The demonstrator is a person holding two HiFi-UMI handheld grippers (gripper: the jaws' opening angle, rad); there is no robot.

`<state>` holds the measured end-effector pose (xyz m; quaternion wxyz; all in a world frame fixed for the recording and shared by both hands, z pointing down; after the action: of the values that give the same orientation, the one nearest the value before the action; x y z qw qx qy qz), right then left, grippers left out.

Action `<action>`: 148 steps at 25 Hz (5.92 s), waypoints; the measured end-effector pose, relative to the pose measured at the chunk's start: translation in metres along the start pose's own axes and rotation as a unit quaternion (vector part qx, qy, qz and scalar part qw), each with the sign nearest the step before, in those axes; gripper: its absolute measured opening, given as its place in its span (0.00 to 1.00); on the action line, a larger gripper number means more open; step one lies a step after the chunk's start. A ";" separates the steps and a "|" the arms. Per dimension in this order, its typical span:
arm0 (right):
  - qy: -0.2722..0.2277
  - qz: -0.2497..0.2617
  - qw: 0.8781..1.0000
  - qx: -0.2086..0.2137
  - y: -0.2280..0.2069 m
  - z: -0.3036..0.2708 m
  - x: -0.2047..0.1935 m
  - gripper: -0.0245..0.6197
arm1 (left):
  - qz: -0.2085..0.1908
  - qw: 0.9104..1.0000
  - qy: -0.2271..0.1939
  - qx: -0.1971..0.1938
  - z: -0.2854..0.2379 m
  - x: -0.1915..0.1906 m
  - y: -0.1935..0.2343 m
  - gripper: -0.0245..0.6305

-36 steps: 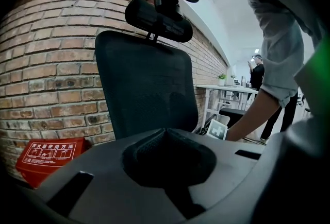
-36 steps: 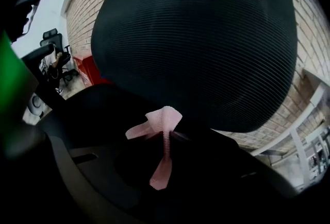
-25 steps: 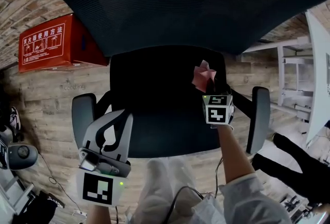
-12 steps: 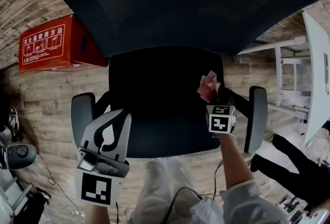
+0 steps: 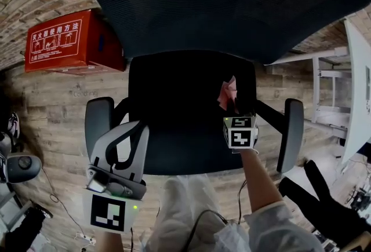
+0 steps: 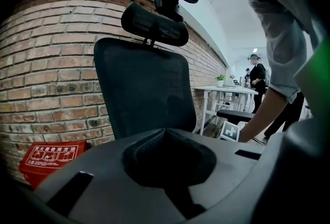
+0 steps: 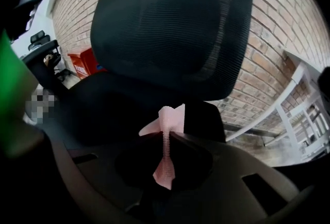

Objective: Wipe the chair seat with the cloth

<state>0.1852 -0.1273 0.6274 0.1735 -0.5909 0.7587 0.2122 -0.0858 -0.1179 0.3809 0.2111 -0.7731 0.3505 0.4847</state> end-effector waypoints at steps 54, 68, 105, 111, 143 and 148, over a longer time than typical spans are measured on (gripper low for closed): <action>-0.065 0.162 0.953 0.249 0.239 0.010 0.047 0.12 | 0.015 0.998 -0.001 0.060 0.051 -0.023 0.009 0.07; -0.035 0.060 0.990 0.119 0.103 0.018 -0.008 0.12 | -0.010 1.000 -0.002 0.006 0.017 -0.003 -0.038 0.07; 0.005 -0.068 0.997 0.032 0.012 0.073 -0.112 0.12 | -0.013 1.000 0.000 0.003 0.025 -0.006 -0.059 0.07; -0.009 -0.034 0.995 0.096 0.068 0.066 -0.093 0.12 | -0.002 1.000 0.001 0.030 0.043 -0.015 -0.046 0.07; -0.057 0.161 0.918 0.357 0.351 0.094 -0.029 0.12 | 0.034 0.991 0.003 0.133 0.116 -0.056 -0.007 0.07; -0.054 0.162 0.919 0.355 0.348 0.091 -0.030 0.12 | 0.033 0.991 0.007 0.132 0.115 -0.057 -0.004 0.07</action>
<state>-0.1445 0.0191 0.6061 0.3762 -0.3474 0.8588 -0.0144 -0.1677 -0.0192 0.3810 0.2928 -0.7295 0.4386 0.4356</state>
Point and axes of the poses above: the fingertips, and each gripper's own axes: z backward along the fingers, y to its left, x out of its top, the point moved 2 cm from there along z, backward along the fingers, and after that the axes turned 1 degree about -z, right-handed, at the moved point
